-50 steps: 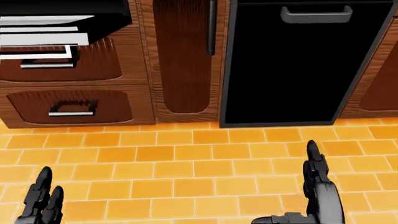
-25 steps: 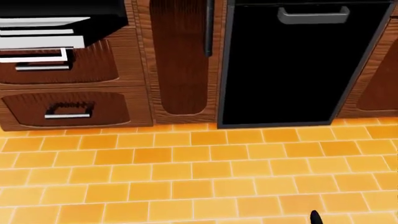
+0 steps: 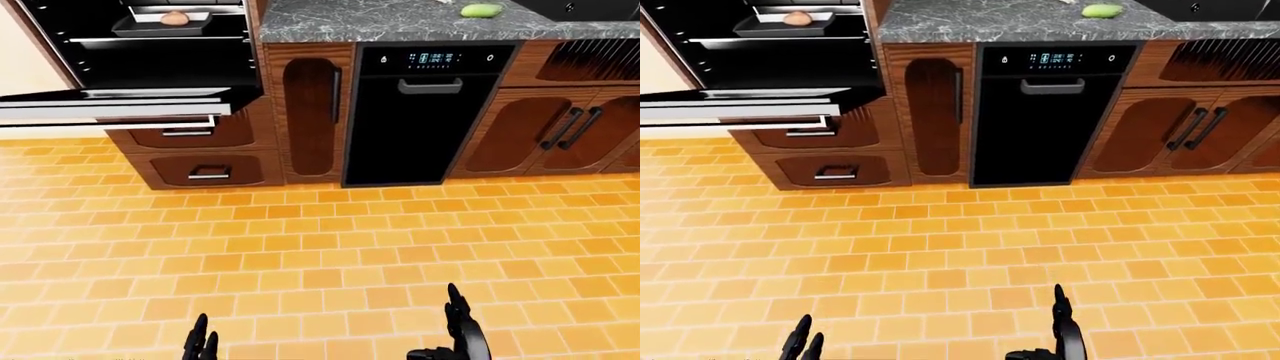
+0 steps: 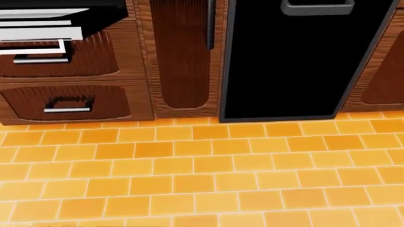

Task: Close the oven door.

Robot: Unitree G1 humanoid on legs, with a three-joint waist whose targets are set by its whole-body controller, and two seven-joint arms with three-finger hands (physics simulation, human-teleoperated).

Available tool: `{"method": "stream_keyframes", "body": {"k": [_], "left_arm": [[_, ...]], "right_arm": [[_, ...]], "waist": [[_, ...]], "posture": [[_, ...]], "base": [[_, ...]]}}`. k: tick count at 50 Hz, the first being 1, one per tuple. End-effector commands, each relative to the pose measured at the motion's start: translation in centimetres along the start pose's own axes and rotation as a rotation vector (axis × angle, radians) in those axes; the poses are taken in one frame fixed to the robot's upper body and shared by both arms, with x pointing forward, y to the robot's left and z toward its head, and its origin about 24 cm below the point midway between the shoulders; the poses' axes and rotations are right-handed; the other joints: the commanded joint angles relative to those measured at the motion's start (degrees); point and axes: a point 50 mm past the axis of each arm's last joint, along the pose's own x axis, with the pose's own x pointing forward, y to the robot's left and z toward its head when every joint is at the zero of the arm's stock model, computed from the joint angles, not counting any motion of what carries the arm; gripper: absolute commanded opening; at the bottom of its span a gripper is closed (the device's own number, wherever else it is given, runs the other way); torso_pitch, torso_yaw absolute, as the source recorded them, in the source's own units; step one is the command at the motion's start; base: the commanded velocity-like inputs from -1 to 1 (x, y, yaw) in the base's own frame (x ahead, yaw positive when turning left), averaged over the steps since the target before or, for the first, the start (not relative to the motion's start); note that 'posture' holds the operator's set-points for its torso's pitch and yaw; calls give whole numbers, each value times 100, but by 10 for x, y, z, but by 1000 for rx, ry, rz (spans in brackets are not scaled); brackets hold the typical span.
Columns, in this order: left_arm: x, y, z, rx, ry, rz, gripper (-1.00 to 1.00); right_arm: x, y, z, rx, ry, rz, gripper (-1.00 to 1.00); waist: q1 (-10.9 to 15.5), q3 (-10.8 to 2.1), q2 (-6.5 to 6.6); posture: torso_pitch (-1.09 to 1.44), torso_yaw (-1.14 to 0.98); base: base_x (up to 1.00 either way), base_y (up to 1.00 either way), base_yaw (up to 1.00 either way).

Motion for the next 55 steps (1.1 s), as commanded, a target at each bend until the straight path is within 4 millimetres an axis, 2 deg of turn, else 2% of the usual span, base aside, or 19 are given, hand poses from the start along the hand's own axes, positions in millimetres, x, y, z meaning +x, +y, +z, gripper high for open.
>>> {"method": "stream_keyframes", "body": {"k": [1, 3, 4, 6, 10, 15, 19, 22, 24, 28, 30, 33, 35, 36, 38, 47, 51, 52, 55], "left_arm": [[6, 0, 10, 27, -54, -12, 100], [7, -2, 10, 32, -56, -22, 100], [7, -2, 10, 32, -56, -26, 100], [6, -2, 9, 32, -51, -30, 100], [5, -1, 8, 29, -42, -34, 100], [8, -3, 10, 18, -50, -42, 100], [6, -4, 8, 17, -44, -44, 100], [6, -4, 7, 15, -44, -41, 100], [6, -4, 8, 12, -46, -40, 100], [6, -3, 8, 11, -44, -39, 100], [6, -3, 8, 10, -44, -39, 100], [6, -2, 8, 11, -42, -39, 100], [6, -2, 9, 13, -44, -37, 100], [6, -1, 8, 11, -45, -36, 100], [5, -2, 7, 12, -42, -36, 100], [5, -1, 8, 17, -45, -34, 100], [5, -2, 7, 18, -43, -35, 100], [5, -2, 7, 19, -43, -35, 100], [5, -1, 8, 20, -44, -31, 100]], "right_arm": [[4, -5, 7, -22, -38, -21, 100], [3, -5, 5, -21, -25, -28, 100], [3, -5, 6, -16, -26, -28, 100], [3, -6, 6, -15, -25, -29, 100], [3, -5, 5, -14, -19, -24, 100], [3, -4, 5, -12, -20, -21, 100], [3, -4, 5, -10, -21, -18, 100], [3, -5, 5, -11, -21, -20, 100], [3, -4, 5, -11, -21, -19, 100], [3, -5, 5, -11, -20, -18, 100], [3, -4, 5, -11, -21, -17, 100], [3, -4, 5, -11, -21, -15, 100], [4, -4, 6, -11, -22, -14, 100], [4, -4, 6, -9, -23, -13, 100], [3, -3, 5, -11, -20, -12, 100], [3, -3, 5, -8, -17, -11, 100], [3, -2, 4, -8, -16, -7, 100], [3, -2, 4, -9, -15, -8, 100], [2, -2, 4, -7, -14, -10, 100]], "waist": [[-5, -69, -4], [-2, -79, -3], [-3, -185, 17], [-12, -75, 27], [1, -46, 211], [-18, -17, 147], [-36, -5, 16], [-50, -9, -304], [-75, 16, -97], [-90, -43, -197], [-70, -17, -112], [-66, 31, 157], [-31, -88, 601], [-3, -100, 445], [33, -1, 362], [-32, 40, -101], [-62, -17, -479], [-124, -7, -241], [-110, -62, -319]], "posture": [[0, 0], [0, 0], [0, 0], [0, 0], [0, 0], [0, 0], [0, 0], [0, 0], [0, 0], [0, 0], [0, 0], [0, 0], [0, 0], [0, 0], [0, 0], [0, 0], [0, 0], [0, 0], [0, 0]], "base": [[0, 0, 0], [0, 2, 0], [0, 10, 0], [0, 11, 0], [0, 13, 0], [0, 31, 0], [0, 31, 0], [0, 31, 0], [0, 30, 0], [0, 31, 0], [0, 30, 0], [0, 31, 0], [0, 30, 0], [0, 30, 0], [0, 31, 0], [0, 31, 0], [0, 30, 0], [0, 30, 0], [0, 31, 0]]}}
